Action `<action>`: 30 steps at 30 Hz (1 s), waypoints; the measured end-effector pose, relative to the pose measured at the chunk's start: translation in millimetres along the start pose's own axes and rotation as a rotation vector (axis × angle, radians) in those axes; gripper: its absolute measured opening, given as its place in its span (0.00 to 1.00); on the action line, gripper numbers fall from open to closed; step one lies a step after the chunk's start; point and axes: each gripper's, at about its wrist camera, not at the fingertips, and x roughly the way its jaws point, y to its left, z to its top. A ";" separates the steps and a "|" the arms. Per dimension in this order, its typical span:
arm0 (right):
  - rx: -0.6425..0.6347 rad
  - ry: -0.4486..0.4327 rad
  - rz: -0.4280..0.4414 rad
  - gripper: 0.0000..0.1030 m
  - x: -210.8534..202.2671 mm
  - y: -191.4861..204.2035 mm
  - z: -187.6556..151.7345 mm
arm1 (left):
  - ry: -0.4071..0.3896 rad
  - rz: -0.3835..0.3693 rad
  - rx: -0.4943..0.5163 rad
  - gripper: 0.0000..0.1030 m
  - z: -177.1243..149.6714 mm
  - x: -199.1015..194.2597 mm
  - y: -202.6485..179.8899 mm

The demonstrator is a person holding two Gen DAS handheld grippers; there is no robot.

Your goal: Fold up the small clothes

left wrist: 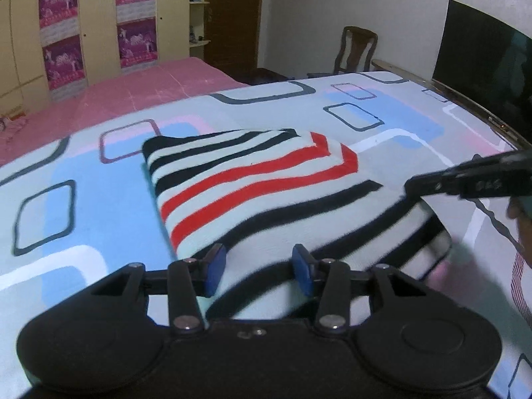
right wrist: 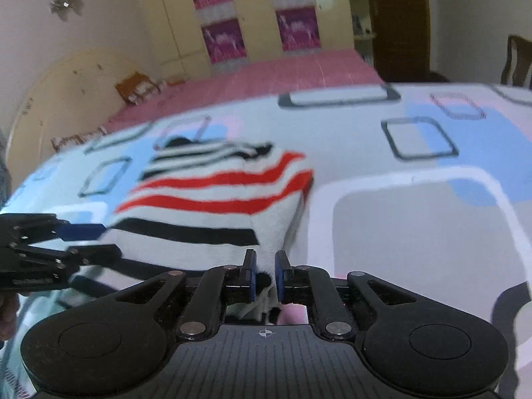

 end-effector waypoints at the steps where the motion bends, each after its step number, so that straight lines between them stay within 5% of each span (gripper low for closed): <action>1: -0.010 -0.004 0.007 0.11 -6.3 2.3 -0.5 | 0.000 0.005 -0.006 0.41 -3.7 -5.7 -0.7; 10: -0.075 0.124 0.021 0.11 7.4 15.8 -34.8 | 0.073 0.037 -0.116 0.43 -38.5 -12.6 1.6; 30: -0.057 0.140 0.052 0.11 21.9 4.9 -39.1 | 0.089 0.110 -0.152 0.43 -42.6 -5.5 -7.3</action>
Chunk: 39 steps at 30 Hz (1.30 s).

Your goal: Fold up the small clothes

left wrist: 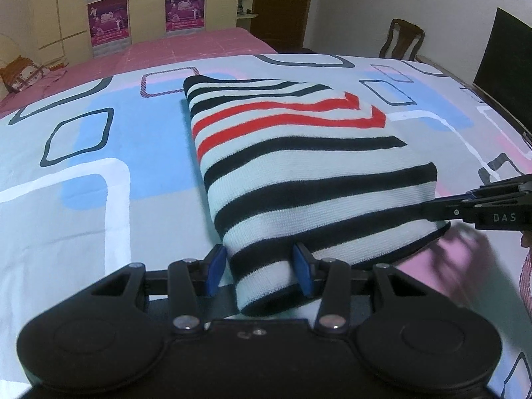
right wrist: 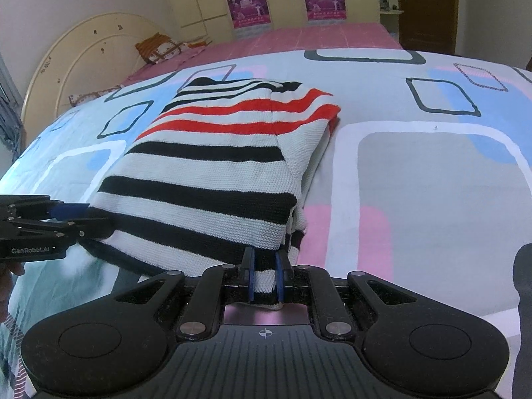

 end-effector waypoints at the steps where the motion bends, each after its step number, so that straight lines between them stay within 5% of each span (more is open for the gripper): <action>1: 0.000 0.000 0.001 0.11 0.0 -0.2 0.0 | 0.001 0.004 0.000 0.43 0.2 -0.1 -0.7; 6: 0.025 -0.013 0.020 0.11 -4.6 -4.6 0.1 | 0.010 0.031 -0.006 0.52 3.4 -4.6 -3.9; 8: 0.044 -0.056 0.035 0.16 -17.6 -8.6 0.9 | -0.018 0.052 -0.013 0.91 5.4 -14.8 -6.4; 10: 0.080 -0.106 0.023 0.81 -29.8 -14.7 1.3 | -0.058 0.048 -0.019 0.94 6.4 -24.2 -7.2; 13: 0.112 -0.151 0.050 0.78 -37.2 -26.0 6.0 | -0.059 0.015 -0.058 0.93 13.5 -23.7 -4.4; 17: 0.260 -0.125 0.109 0.56 -22.2 -51.4 21.5 | -0.059 -0.019 -0.116 0.91 28.2 -11.6 0.5; 19: 0.352 -0.111 0.150 0.29 -13.0 -65.1 28.2 | -0.058 -0.031 -0.134 0.91 36.9 -3.4 1.2; 22: 0.408 -0.092 0.226 0.11 3.9 -70.8 37.4 | -0.035 -0.004 -0.129 0.88 45.5 11.6 -0.4; 25: 0.321 -0.048 0.210 0.11 20.5 -57.2 43.5 | 0.036 0.025 -0.115 0.88 46.3 30.0 -0.3; 30: 0.315 -0.051 0.251 0.12 16.8 -70.4 44.8 | 0.041 -0.007 -0.171 0.93 44.4 30.7 9.4; 32: 0.350 -0.082 0.238 0.30 8.9 -82.0 44.7 | 0.029 -0.023 -0.186 0.95 45.5 29.2 12.7; 33: 0.375 -0.100 0.215 0.66 6.3 -89.4 45.9 | 0.026 -0.035 -0.201 0.96 46.6 29.7 14.9; 34: 0.386 -0.123 0.227 0.72 5.0 -96.5 46.8 | 0.027 -0.051 -0.223 0.96 47.9 31.3 18.3; 39: 0.425 -0.038 0.318 0.60 27.7 -111.8 57.7 | 0.018 -0.109 -0.317 0.97 57.7 43.3 31.3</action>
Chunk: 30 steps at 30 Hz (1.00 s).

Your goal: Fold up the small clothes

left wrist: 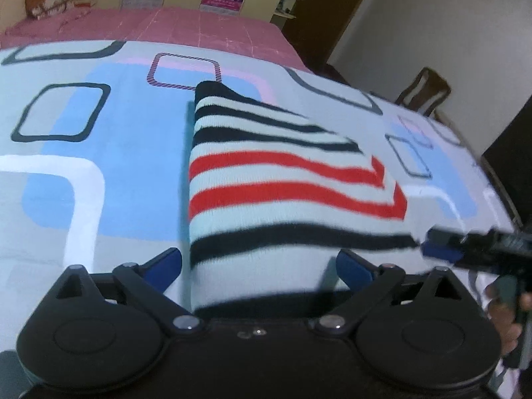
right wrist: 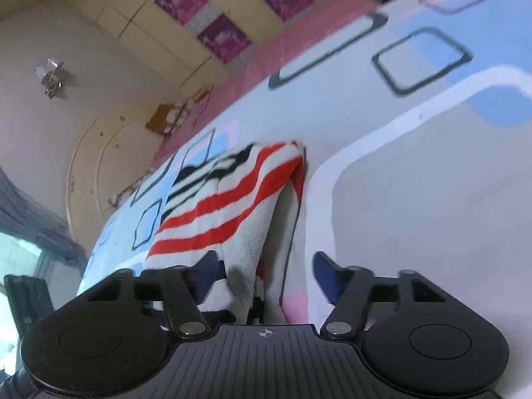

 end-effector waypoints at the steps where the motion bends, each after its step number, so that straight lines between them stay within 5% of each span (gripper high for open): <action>1: 0.007 0.026 0.006 0.60 6.6 -2.1 1.3 | 0.004 -0.009 -0.011 0.96 2.7 3.2 2.6; 7: 0.080 0.092 0.059 0.60 31.8 -15.6 8.3 | 0.067 -0.075 -0.056 0.93 10.5 25.6 13.8; 17: -0.045 0.148 0.039 0.55 43.6 9.0 12.3 | 0.109 -0.114 -0.035 0.91 20.5 31.9 17.8; 21: 0.057 0.124 0.043 0.55 39.4 -8.0 11.7 | 0.118 -0.109 -0.017 0.91 21.8 33.7 18.1; 27: -0.020 0.112 -0.013 0.44 62.5 21.2 11.5 | 0.121 -0.110 -0.009 0.90 27.2 39.1 13.7; 30: -0.091 0.089 -0.075 0.40 61.8 34.8 4.0 | 0.120 -0.100 0.048 0.80 28.1 39.5 5.1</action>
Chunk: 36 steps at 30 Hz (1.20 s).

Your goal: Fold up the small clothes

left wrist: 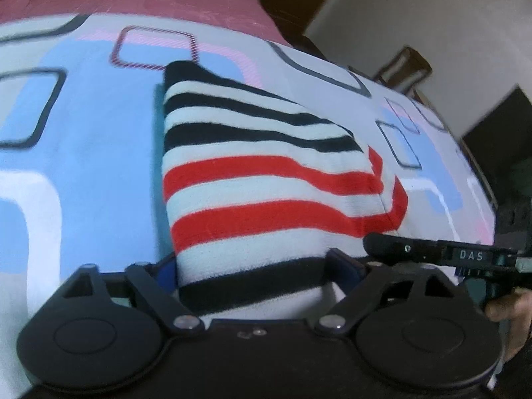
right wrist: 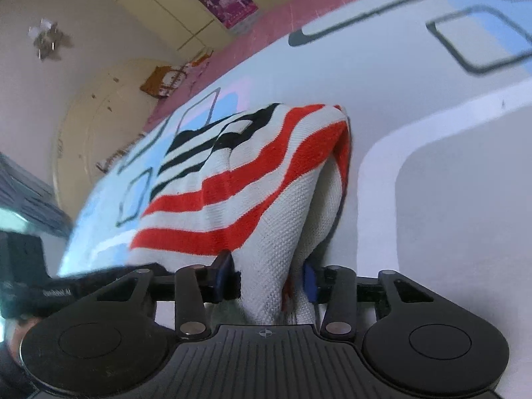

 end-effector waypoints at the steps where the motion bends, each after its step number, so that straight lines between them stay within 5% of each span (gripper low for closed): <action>1: -0.018 -0.010 -0.019 0.39 -0.6 4.2 -2.3 | -0.001 0.009 0.026 0.77 0.5 -0.5 -4.1; 8: -0.114 -0.068 -0.121 0.33 -8.1 37.6 -13.3 | -0.047 0.034 0.173 0.57 -2.8 -14.7 -22.0; 18: -0.205 -0.140 -0.221 0.32 -25.2 101.1 -30.4 | -0.103 -0.003 0.260 0.56 -6.3 -56.5 -22.0; 36: -0.291 -0.109 -0.165 0.32 47.7 222.9 -64.2 | -0.143 0.056 0.208 0.56 -26.1 -145.3 90.8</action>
